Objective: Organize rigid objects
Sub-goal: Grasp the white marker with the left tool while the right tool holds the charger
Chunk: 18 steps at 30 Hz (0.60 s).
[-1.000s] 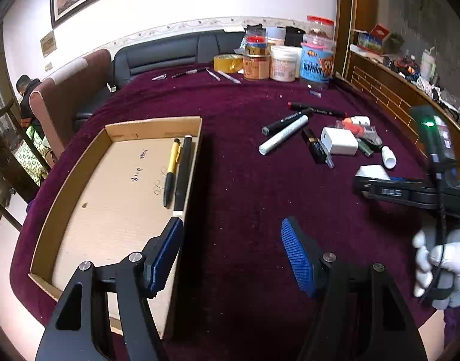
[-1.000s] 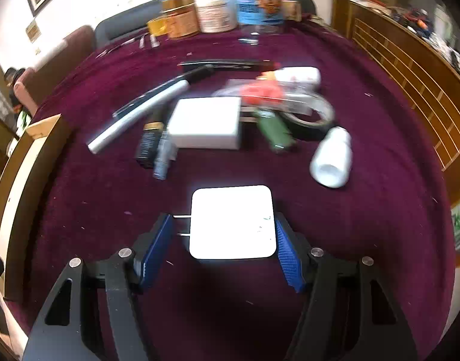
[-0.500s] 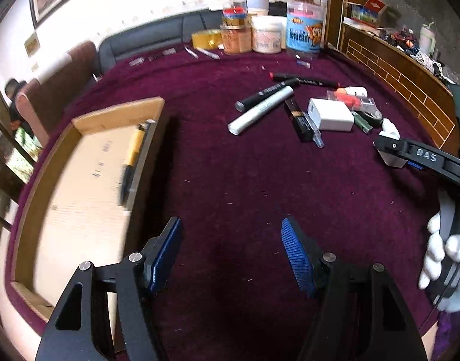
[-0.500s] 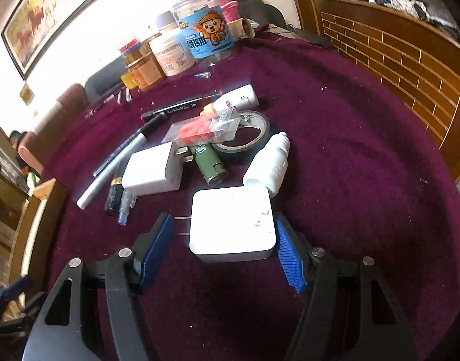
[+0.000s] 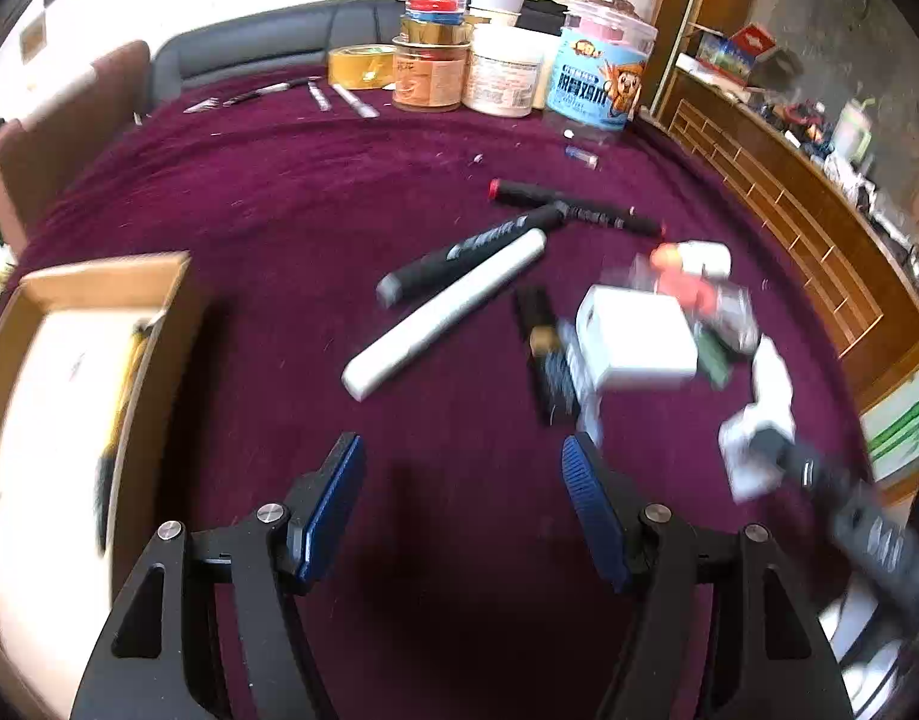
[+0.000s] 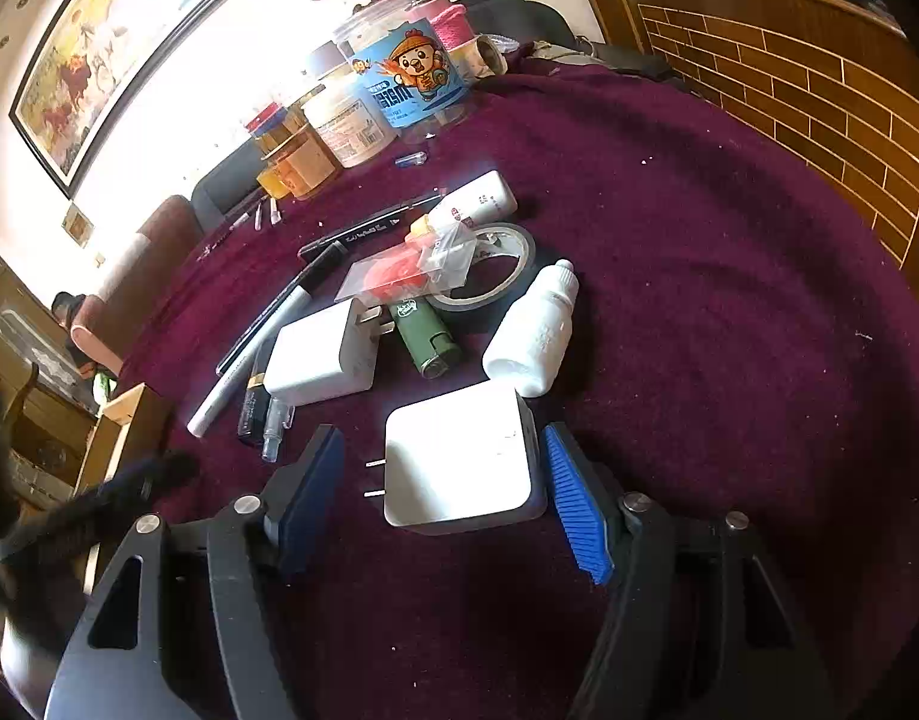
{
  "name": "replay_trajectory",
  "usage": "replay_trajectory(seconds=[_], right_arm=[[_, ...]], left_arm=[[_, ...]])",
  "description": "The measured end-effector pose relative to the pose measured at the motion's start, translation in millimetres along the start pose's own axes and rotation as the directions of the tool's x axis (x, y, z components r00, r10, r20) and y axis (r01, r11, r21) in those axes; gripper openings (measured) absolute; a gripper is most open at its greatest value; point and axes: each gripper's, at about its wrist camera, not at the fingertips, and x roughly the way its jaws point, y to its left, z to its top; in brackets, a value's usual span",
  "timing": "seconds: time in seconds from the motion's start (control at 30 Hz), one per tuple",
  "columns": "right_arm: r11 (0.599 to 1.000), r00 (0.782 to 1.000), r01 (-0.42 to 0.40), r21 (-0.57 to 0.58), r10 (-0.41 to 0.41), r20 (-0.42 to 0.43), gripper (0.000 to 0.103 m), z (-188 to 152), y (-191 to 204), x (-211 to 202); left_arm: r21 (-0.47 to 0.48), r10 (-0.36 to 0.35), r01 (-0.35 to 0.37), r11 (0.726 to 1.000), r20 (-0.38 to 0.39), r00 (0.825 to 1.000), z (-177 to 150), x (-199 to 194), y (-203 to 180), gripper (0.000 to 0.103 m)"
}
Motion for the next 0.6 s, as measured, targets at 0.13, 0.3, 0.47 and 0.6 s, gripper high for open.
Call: replay_trajectory(seconds=[0.13,0.3,0.47,0.6], right_arm=[[1.000,1.000,-0.010,0.008,0.010,0.000,0.067,1,-2,0],[1.000,1.000,-0.023,0.009,0.023,-0.002,0.070,2,-2,1],[1.000,1.000,-0.025,0.011,0.025,-0.003,0.070,2,-2,1],[1.000,1.000,-0.024,0.010,0.024,-0.003,0.071,2,-3,2]], left_arm=[[0.016,0.096,-0.097,0.995,0.029,0.995,34,16,18,0.062],[0.196,0.156,-0.152,0.969,-0.006,0.988,34,43,6,0.058],[0.215,0.100,-0.098,0.972,0.001,0.995,23,44,-8,0.017],[0.226,0.050,-0.044,0.973,-0.023,0.998,0,28,-8,0.010]])
